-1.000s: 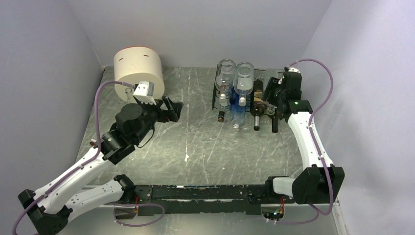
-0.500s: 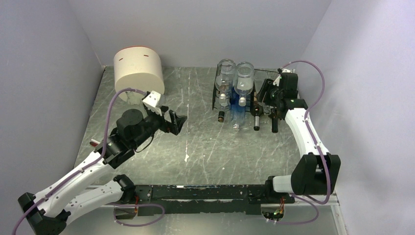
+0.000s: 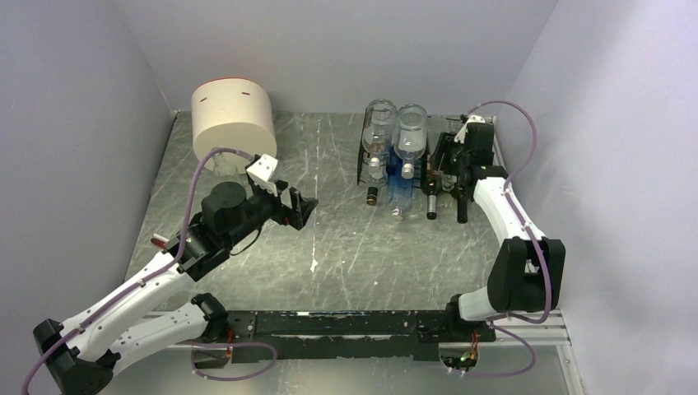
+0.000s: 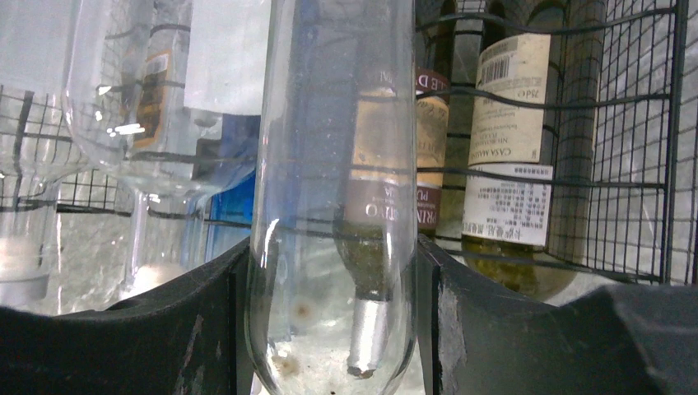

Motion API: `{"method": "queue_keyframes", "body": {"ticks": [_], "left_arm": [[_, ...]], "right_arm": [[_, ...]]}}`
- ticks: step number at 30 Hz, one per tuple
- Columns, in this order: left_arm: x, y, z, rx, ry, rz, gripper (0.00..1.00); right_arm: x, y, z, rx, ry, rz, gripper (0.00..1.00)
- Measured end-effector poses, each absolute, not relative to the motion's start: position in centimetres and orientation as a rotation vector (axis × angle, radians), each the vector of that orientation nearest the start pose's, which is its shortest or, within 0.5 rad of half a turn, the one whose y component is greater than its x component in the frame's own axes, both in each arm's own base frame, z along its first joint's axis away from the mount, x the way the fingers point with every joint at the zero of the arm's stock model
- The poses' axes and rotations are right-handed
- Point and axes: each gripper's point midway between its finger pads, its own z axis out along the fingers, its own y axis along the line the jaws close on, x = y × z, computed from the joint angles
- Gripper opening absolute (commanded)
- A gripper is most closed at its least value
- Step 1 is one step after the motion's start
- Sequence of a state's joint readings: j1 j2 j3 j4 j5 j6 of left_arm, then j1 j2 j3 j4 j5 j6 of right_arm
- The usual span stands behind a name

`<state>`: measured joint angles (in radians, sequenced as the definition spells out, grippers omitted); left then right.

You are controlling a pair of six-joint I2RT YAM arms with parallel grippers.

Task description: Put the wine bottle on the wine rack

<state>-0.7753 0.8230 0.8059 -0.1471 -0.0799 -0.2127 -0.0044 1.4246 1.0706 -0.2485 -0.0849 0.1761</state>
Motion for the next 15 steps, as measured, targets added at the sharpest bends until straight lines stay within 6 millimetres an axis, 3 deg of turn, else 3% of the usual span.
{"method": "queue_keyframes", "body": {"ticks": [10, 13, 15], "left_arm": [[23.7, -23.0, 27.4, 0.457, 1.749, -0.657, 0.99], [23.9, -23.1, 27.0, 0.461, 1.765, -0.652, 0.99], [24.0, -23.1, 26.7, 0.466, 1.781, -0.645, 0.99]], "right_arm": [[42.4, 2.2, 14.6, 0.132, 2.176, 0.199, 0.1], [42.4, 2.3, 14.0, 0.122, 2.192, 0.204, 0.2], [42.9, 2.3, 13.7, 0.12, 2.188, 0.204, 0.33]]}}
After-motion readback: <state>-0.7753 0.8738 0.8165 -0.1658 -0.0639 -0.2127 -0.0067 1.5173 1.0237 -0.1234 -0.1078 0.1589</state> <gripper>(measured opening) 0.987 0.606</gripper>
